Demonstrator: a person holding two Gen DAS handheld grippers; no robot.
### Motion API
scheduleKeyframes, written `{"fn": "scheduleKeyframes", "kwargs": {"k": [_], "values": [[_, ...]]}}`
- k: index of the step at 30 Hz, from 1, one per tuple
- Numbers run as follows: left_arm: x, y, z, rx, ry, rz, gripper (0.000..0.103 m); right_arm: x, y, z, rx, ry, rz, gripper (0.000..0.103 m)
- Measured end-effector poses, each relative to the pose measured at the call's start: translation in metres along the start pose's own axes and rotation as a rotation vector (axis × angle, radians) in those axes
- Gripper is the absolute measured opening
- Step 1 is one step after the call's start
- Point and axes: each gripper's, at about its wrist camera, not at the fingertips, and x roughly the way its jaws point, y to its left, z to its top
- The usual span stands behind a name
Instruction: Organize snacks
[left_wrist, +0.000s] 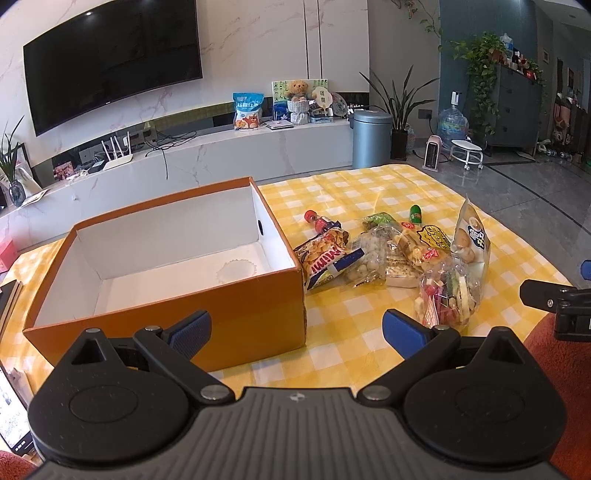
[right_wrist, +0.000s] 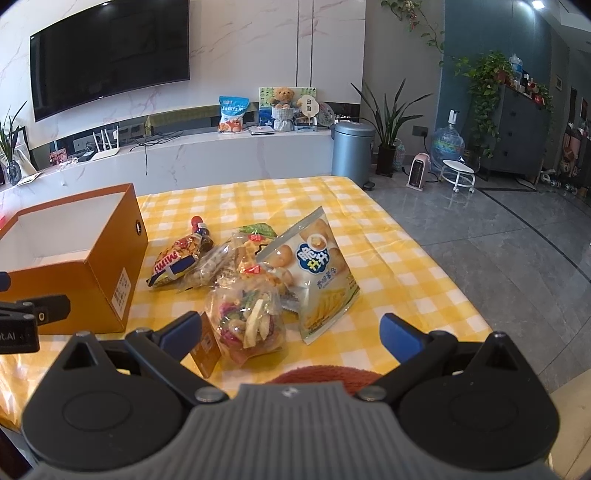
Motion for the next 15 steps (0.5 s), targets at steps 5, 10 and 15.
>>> {"fn": "scheduleKeyframes", "kwargs": {"k": [5,10,15], "values": [[0.0002,0.0004,-0.0003,-0.001,0.002,0.002,0.103,-0.0001,0.0002,-0.0001,-0.003,0.0,-0.001,0.1],[0.0002,0.0015,-0.0001,-0.005,0.005,0.004,0.103,0.0,0.0002,-0.0002,-0.004,0.002,-0.001,0.1],[0.0008,0.0021,-0.0006,-0.002,0.01,0.003,0.103,0.0013,0.0029,0.0002,-0.017,0.008,-0.008,0.1]]}}
